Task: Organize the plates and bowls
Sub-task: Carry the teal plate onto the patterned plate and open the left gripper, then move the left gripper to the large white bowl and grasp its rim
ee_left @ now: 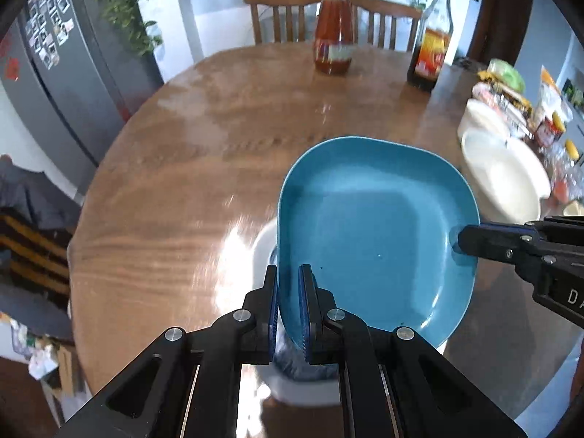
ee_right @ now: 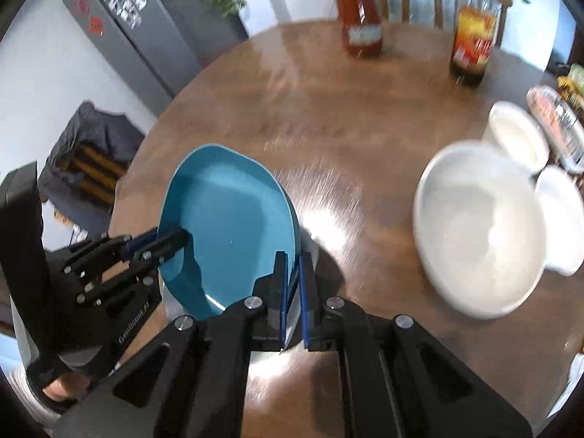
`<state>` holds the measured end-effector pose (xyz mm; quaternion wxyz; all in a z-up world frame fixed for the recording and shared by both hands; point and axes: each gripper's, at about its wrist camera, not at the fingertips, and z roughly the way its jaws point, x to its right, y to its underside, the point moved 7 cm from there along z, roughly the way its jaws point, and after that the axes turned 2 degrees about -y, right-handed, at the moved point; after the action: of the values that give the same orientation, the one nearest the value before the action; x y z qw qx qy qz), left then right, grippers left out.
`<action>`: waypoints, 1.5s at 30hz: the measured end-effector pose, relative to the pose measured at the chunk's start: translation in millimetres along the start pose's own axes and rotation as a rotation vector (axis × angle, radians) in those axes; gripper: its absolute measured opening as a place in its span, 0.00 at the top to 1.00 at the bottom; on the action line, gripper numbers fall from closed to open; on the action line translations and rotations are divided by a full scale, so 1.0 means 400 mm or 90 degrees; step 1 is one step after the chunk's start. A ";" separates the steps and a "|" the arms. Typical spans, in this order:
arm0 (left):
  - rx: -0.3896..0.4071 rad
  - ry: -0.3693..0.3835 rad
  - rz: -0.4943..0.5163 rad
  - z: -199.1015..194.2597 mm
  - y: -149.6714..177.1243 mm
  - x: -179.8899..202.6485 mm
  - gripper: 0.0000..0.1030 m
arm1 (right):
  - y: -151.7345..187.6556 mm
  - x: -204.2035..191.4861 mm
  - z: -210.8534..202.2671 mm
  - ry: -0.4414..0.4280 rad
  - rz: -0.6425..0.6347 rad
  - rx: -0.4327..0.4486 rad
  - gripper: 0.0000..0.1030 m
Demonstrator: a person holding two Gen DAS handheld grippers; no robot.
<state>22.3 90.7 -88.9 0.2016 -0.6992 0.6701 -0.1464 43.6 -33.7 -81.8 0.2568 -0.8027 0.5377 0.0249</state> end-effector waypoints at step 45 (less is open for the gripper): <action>0.090 -0.002 0.082 -0.066 -0.085 0.172 0.22 | 0.048 0.259 -0.204 0.104 0.162 0.148 0.33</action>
<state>43.8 20.8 -53.9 0.2607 -0.6387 0.7016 -0.1785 51.2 -163.2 -51.1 0.2980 -0.6926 0.6531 -0.0706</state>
